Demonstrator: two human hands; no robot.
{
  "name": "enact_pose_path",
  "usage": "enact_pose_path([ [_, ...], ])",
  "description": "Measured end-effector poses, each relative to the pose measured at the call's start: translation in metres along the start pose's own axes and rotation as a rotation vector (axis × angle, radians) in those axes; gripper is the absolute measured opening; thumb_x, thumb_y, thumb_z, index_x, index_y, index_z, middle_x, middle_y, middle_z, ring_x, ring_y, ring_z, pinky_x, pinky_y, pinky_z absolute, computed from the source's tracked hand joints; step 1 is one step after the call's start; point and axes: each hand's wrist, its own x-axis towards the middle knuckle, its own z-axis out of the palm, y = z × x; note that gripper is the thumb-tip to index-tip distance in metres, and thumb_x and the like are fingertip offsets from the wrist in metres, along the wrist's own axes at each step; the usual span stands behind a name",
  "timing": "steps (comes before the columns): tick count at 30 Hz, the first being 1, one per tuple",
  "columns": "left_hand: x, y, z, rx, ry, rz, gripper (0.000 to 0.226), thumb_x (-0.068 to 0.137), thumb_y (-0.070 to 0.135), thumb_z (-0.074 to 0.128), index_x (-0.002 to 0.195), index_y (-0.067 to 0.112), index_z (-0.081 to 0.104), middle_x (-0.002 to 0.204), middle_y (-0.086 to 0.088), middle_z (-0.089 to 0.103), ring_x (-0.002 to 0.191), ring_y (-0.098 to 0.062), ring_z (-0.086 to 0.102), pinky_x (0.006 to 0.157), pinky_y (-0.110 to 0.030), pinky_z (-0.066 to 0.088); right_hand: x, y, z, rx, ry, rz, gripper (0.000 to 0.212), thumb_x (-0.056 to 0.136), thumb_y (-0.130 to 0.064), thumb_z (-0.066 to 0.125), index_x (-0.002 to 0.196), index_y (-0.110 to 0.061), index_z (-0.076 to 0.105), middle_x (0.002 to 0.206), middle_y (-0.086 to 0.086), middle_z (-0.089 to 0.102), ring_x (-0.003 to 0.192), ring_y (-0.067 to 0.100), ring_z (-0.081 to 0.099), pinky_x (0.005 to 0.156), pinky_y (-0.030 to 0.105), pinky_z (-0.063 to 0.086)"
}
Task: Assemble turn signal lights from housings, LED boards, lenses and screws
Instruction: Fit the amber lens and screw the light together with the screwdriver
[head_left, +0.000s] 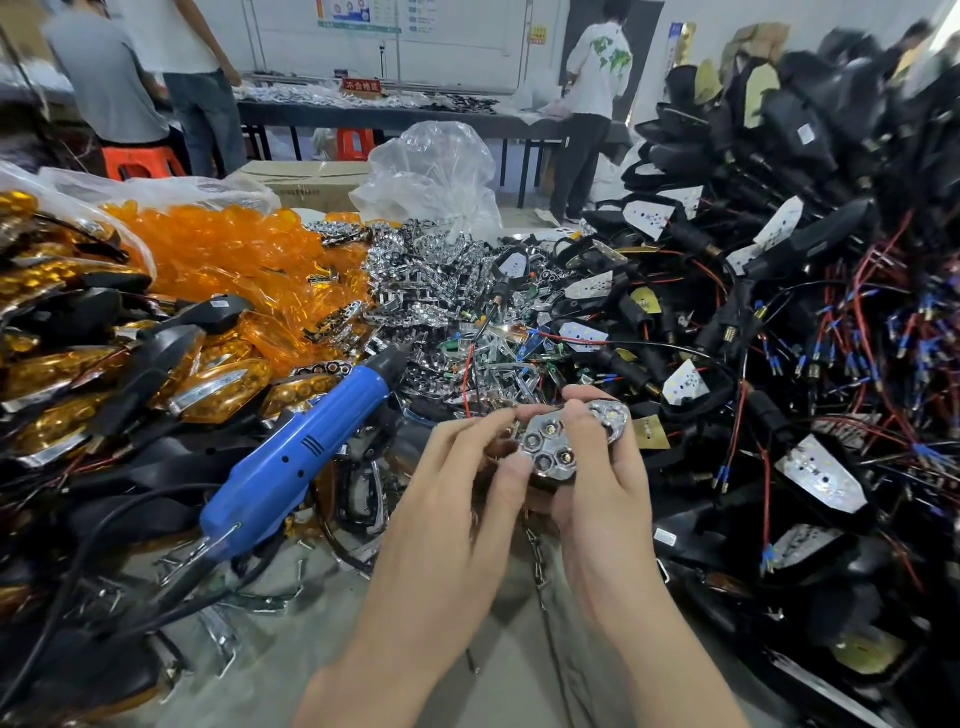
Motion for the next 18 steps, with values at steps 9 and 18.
enact_pose_path([
  [9,-0.0007,0.0004,0.0012,-0.246,-0.078,-0.188,0.034,0.093,0.061,0.05,0.126,0.051,0.049,0.114,0.026,0.062,0.103,0.001,0.063,0.078,-0.016,0.046,-0.0016,-0.0004,0.0001,0.092,-0.041,0.084,0.013,0.088,-0.034,0.061,0.094,-0.032,0.071,0.088,0.007,0.075,0.085,0.028,0.072,0.073,0.039,0.061],
  [18,0.0031,0.0072,-0.0016,-0.381,-0.136,-0.215,0.029,0.093,0.045,0.056,0.122,0.043,0.058,0.11,0.017,0.064,0.104,-0.003,0.063,0.085,-0.013,0.047,-0.0046,-0.0042,0.0002,0.094,-0.066,0.114,0.016,0.099,-0.026,0.058,0.097,-0.031,0.073,0.088,0.006,0.075,0.074,0.024,0.073,0.063,0.033,0.06],
])
